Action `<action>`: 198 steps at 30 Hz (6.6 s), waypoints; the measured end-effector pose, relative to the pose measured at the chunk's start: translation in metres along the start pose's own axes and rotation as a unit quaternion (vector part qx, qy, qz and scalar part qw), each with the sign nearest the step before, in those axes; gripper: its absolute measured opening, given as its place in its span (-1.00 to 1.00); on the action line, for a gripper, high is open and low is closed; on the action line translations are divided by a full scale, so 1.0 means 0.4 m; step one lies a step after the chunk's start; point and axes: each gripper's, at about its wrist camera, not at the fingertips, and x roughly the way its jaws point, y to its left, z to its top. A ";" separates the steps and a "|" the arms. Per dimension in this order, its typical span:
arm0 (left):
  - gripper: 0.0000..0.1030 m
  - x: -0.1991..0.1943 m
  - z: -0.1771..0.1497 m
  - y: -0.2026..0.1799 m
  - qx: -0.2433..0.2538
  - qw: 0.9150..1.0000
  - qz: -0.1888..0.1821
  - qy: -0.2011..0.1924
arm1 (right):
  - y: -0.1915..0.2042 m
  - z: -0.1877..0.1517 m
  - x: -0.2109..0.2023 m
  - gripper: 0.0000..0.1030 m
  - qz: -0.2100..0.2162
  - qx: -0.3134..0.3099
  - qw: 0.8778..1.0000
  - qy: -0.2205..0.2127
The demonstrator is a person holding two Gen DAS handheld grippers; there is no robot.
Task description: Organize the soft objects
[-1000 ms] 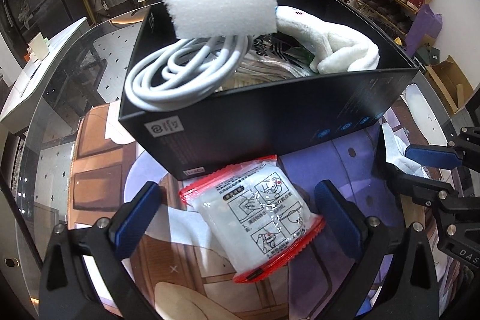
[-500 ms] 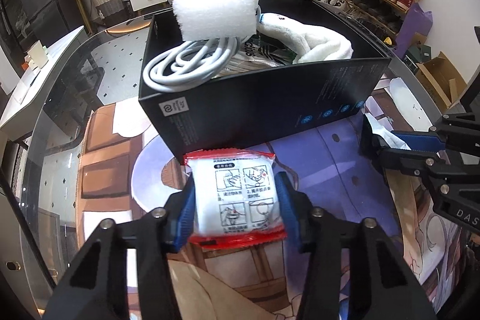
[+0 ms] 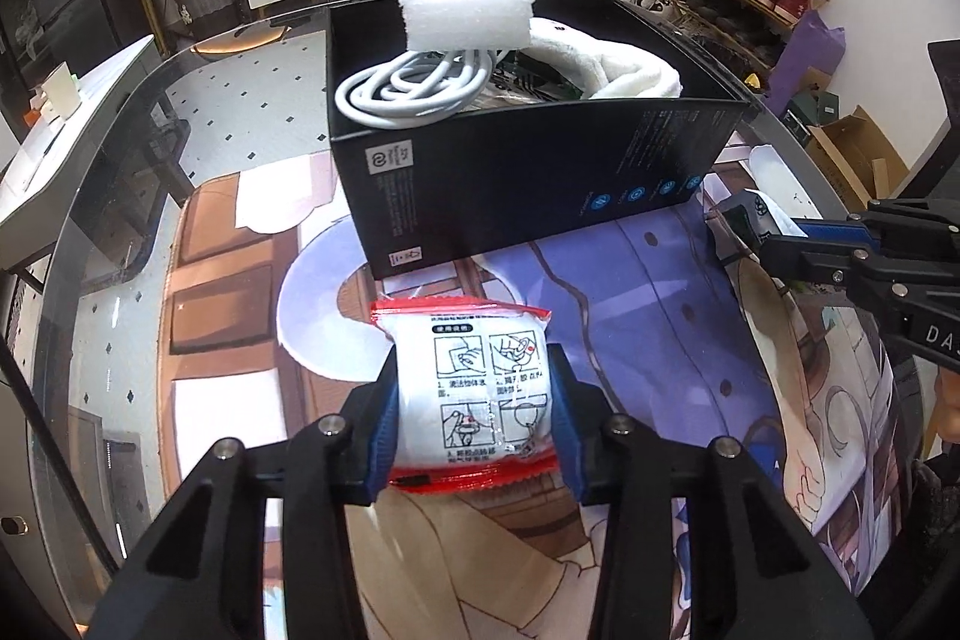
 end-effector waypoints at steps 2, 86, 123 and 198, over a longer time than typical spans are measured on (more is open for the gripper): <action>-0.19 -0.012 -0.004 0.007 -0.002 1.000 -0.001 -0.004 | 0.009 0.004 -0.008 -0.76 0.003 -0.004 1.000 -0.004; -0.20 -0.028 0.283 0.062 -0.009 0.996 -0.079 -0.041 | 0.022 0.335 -0.093 -0.84 0.068 0.007 0.995 -0.072; 0.00 0.015 0.273 0.045 0.006 0.997 -0.071 -0.023 | 0.020 0.316 0.078 -0.77 0.051 0.002 0.998 -0.032; 1.00 -0.130 0.038 0.066 -0.018 0.979 0.026 -0.202 | 0.019 0.035 -0.102 0.97 -0.009 0.014 0.973 -0.231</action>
